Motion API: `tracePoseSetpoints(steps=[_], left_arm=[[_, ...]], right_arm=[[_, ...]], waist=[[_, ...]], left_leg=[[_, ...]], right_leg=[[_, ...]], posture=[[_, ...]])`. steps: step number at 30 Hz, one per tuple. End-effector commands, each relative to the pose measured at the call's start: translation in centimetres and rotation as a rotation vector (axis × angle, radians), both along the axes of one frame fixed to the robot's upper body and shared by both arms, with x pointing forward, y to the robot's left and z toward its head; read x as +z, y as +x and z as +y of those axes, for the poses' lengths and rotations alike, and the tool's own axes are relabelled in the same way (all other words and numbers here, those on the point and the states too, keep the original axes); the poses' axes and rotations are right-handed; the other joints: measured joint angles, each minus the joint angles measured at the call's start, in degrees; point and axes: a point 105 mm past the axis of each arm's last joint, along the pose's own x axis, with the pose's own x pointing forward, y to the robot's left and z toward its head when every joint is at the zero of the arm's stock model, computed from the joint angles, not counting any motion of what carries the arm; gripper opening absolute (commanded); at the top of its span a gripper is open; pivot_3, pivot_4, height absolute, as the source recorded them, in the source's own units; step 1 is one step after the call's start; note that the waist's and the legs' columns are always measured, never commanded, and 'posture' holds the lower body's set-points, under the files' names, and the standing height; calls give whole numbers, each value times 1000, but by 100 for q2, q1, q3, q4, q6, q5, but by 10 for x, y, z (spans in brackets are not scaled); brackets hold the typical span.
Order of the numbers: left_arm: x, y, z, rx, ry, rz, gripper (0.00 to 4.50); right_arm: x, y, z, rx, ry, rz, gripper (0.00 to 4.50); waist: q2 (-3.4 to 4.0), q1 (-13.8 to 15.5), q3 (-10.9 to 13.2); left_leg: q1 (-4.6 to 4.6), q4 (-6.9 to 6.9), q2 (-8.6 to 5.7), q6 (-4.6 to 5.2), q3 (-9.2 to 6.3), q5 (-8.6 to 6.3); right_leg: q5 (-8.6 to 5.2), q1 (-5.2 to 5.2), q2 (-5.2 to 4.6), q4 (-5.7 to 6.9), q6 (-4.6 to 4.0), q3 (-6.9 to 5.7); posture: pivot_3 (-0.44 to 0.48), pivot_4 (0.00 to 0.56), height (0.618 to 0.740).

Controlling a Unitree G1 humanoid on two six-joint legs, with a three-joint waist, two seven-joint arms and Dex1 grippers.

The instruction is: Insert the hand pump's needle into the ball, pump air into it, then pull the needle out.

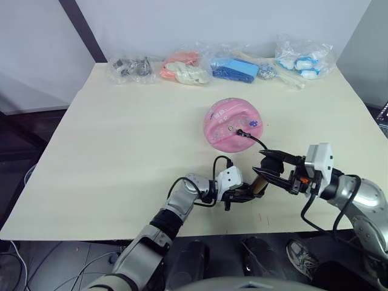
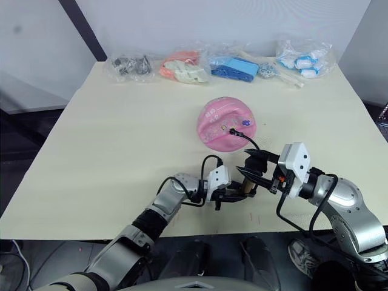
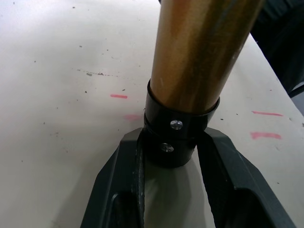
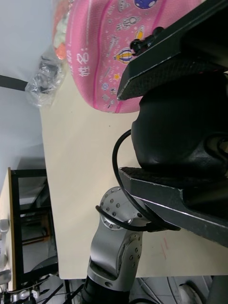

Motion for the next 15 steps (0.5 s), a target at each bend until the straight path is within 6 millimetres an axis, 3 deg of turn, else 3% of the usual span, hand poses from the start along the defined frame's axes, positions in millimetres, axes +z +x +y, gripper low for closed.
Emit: tracePoseSetpoints(steps=[1,15], left_arm=[[-5,5,2,21,25,-23,1155],[-18,2,9,8,67,35,1155]], right_arm=[[20,1,0,10,47,-49,1753],[87,-2,-17,14,114,-118,1753]], waist=[[0,1,0],[-1,0,0]], left_leg=[[0,0,0,0,0,0],[-1,1,0,5,-1,-3]], right_leg=[[0,0,0,0,0,0],[0,1,-1,0,0,-1]], posture=[[0,150,740],[0,150,740]])
